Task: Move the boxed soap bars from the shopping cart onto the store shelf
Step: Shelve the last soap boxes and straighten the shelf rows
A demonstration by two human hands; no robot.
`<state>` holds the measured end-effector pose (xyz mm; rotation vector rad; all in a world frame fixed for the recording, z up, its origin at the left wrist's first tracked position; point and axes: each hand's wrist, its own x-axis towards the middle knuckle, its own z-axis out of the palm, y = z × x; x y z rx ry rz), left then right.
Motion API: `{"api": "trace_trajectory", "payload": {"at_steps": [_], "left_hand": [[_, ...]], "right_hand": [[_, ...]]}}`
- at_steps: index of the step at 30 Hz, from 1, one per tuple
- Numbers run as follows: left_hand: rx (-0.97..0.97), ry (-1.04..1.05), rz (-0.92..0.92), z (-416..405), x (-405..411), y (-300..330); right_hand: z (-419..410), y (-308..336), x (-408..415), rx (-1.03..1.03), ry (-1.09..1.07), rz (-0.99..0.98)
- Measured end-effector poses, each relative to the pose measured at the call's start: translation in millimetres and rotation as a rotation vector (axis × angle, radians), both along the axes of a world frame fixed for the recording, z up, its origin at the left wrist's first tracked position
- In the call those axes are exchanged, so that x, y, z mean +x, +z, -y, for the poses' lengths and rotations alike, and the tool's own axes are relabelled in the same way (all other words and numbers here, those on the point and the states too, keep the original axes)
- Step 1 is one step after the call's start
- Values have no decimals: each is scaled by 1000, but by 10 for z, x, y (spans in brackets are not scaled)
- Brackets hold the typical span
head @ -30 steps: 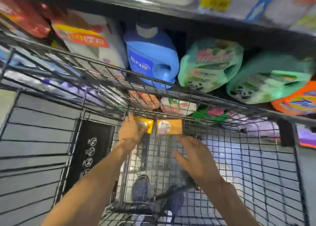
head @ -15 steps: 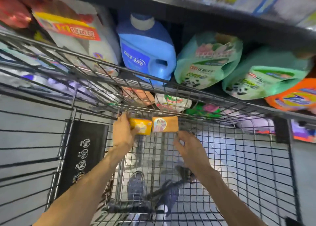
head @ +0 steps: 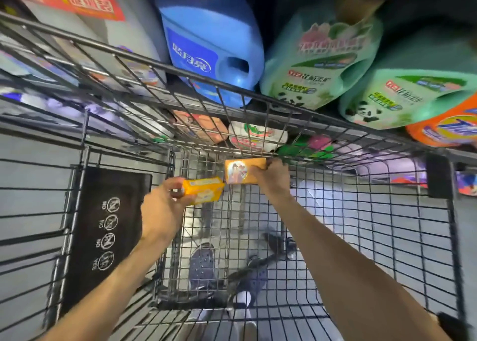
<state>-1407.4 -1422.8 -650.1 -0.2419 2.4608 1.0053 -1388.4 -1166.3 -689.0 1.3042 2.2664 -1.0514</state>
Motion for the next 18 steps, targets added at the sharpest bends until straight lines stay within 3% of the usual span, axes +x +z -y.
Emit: {"api": "trace_trajectory", "payload": {"at_steps": [6,13,18], "left_hand": [[73,58,-11,-30,28,58],[42,-25,-86,-75,70,172],[84,-2,-93,-27,114,199]], "right_hand": [[-3,-145,79,-161,-129,-72],[23,-257,67,-273,-53,-12],[-32,-301,163,-345,-93,-97]]}}
